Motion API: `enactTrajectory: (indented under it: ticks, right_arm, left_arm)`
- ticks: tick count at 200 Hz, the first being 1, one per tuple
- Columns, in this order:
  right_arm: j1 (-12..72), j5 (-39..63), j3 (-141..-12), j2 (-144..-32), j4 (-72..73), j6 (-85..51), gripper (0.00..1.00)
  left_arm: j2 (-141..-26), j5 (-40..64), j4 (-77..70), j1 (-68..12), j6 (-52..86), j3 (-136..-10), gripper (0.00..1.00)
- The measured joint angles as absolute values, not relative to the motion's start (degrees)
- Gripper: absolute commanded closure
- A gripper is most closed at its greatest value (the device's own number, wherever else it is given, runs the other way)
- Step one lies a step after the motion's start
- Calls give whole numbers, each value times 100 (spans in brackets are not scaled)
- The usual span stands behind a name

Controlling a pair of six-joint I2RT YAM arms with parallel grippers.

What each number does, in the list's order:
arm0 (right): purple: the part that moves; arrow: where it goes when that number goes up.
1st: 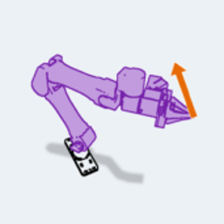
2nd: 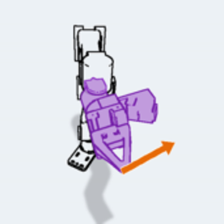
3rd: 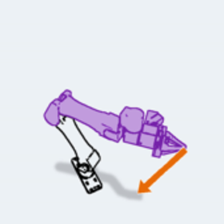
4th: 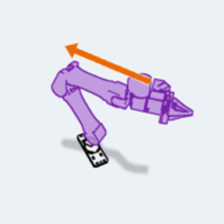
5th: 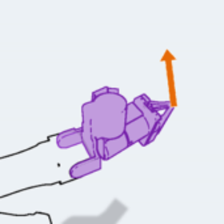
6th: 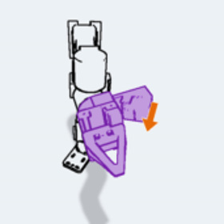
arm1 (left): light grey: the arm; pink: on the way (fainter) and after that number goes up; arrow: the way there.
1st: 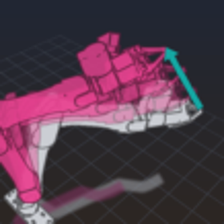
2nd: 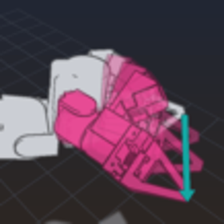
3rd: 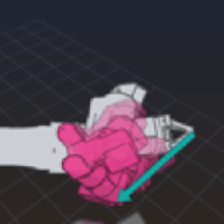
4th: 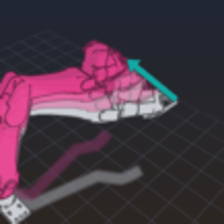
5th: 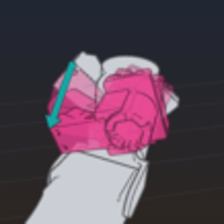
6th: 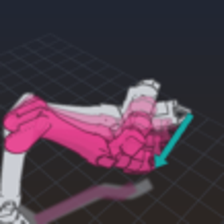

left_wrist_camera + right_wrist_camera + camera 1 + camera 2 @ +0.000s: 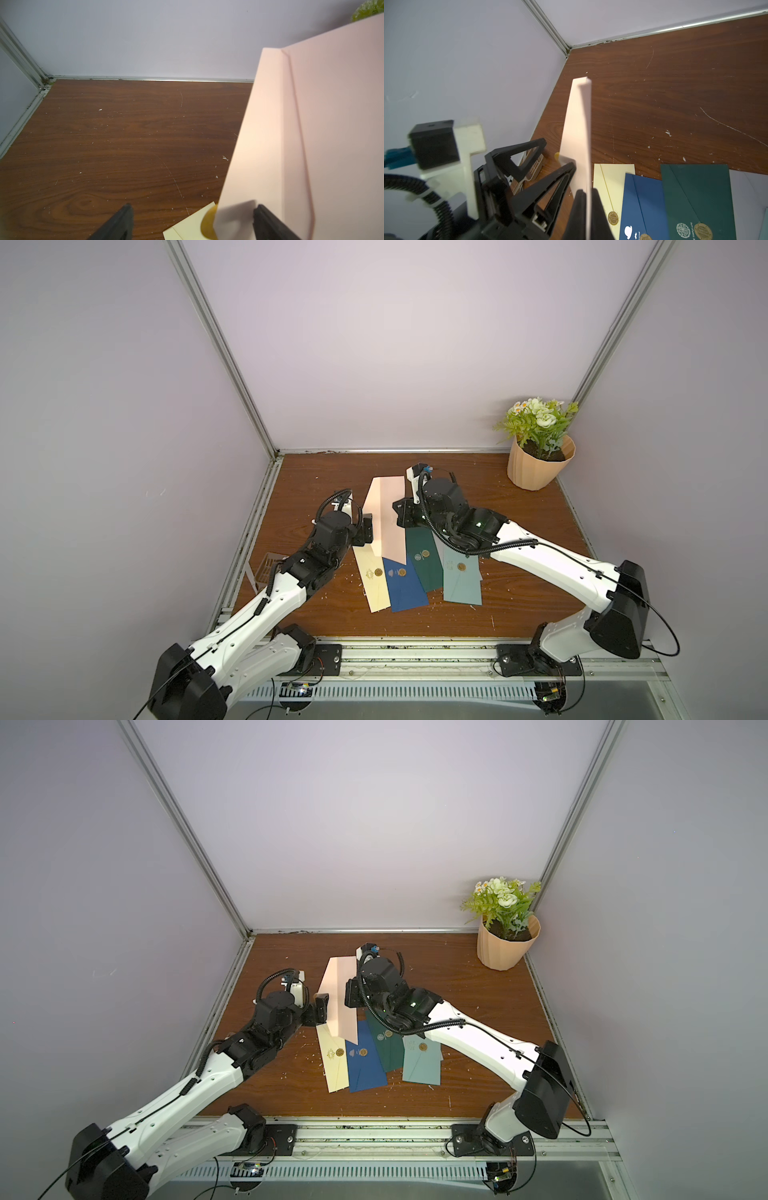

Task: Open the envelope
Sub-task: Open the envelope flap on the envelope.

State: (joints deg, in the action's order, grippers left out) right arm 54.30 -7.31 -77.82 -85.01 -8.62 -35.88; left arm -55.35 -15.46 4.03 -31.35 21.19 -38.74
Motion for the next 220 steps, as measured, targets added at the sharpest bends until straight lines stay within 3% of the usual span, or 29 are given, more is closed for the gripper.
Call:
enactTrajectory:
  ticks: [120, 177, 220]
  right_arm:
    - [5157, 1647, -6208, -7889, 1133, -4630, 100]
    - [4853, 2112, -6200, -7870, 1514, -4910, 100]
    - [4484, 2169, -6455, -7745, 1216, -4781, 100]
  left_arm:
    - [-5389, -1573, 397, -3105, 2119, -3774, 8]
    - [-5076, -1586, 296, -3070, 2200, -3581, 5]
    - [-4029, -1046, -137, -3052, 2318, -3063, 0]
